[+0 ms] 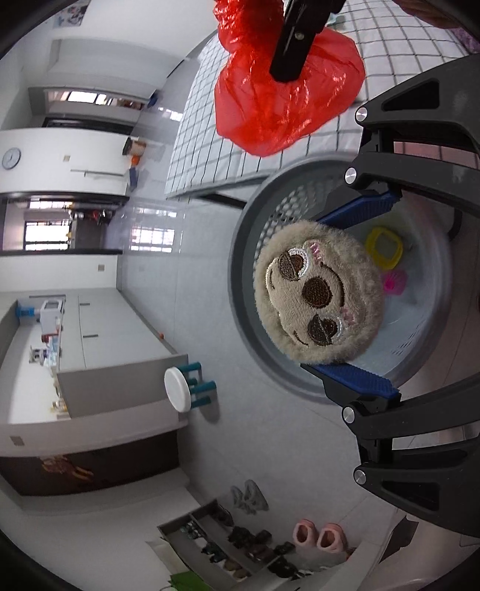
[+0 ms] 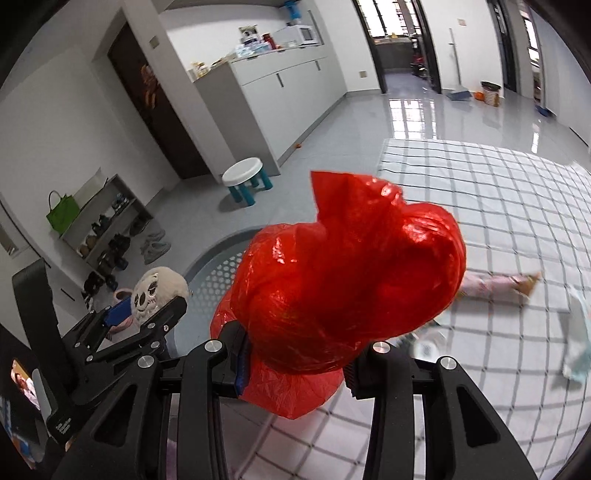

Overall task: Collect trash
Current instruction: 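Carry the sloth toy and red bag over the grey basket with both tools, then open both tools to drop the sloth and red bag into the basket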

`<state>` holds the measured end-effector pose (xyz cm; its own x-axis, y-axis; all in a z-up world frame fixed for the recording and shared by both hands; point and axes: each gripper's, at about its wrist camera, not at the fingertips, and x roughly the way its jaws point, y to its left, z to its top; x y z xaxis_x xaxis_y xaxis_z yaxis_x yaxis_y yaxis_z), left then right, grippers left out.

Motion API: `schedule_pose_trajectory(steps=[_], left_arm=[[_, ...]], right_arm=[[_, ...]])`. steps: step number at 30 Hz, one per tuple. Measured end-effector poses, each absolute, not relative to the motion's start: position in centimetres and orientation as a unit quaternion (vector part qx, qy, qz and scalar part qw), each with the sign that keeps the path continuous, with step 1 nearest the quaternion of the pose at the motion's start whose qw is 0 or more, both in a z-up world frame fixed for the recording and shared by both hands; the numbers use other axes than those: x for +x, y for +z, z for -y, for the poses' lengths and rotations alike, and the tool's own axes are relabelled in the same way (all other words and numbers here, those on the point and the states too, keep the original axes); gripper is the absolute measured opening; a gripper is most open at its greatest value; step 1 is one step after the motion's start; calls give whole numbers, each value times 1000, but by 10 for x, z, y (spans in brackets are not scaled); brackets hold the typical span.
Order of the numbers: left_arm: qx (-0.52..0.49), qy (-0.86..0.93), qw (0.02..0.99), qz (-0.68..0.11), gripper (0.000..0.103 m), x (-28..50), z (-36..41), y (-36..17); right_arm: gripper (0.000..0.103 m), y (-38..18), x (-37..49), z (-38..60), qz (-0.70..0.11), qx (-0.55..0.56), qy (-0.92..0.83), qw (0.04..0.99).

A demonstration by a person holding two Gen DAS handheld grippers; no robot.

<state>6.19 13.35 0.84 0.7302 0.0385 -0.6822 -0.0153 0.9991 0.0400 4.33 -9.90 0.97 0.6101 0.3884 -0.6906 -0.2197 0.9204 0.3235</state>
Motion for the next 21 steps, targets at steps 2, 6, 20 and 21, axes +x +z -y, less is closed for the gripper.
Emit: schedule_pose_trajectory(steps=[2, 6, 20, 21], left_arm=[[7, 22, 929, -371, 65, 70, -142, 4], [-7, 32, 924, -381, 65, 80, -153, -8], [-9, 34, 914, -405, 67, 90, -157, -32], [-12, 35, 914, -403, 68, 90, -158, -32]], right_arm=[[37, 5, 57, 86, -413, 96, 175, 889], [37, -8, 79, 64, -427, 83, 185, 881], [37, -36, 104, 33, -453, 71, 208, 864], [37, -36, 105, 31, -453, 71, 208, 864]])
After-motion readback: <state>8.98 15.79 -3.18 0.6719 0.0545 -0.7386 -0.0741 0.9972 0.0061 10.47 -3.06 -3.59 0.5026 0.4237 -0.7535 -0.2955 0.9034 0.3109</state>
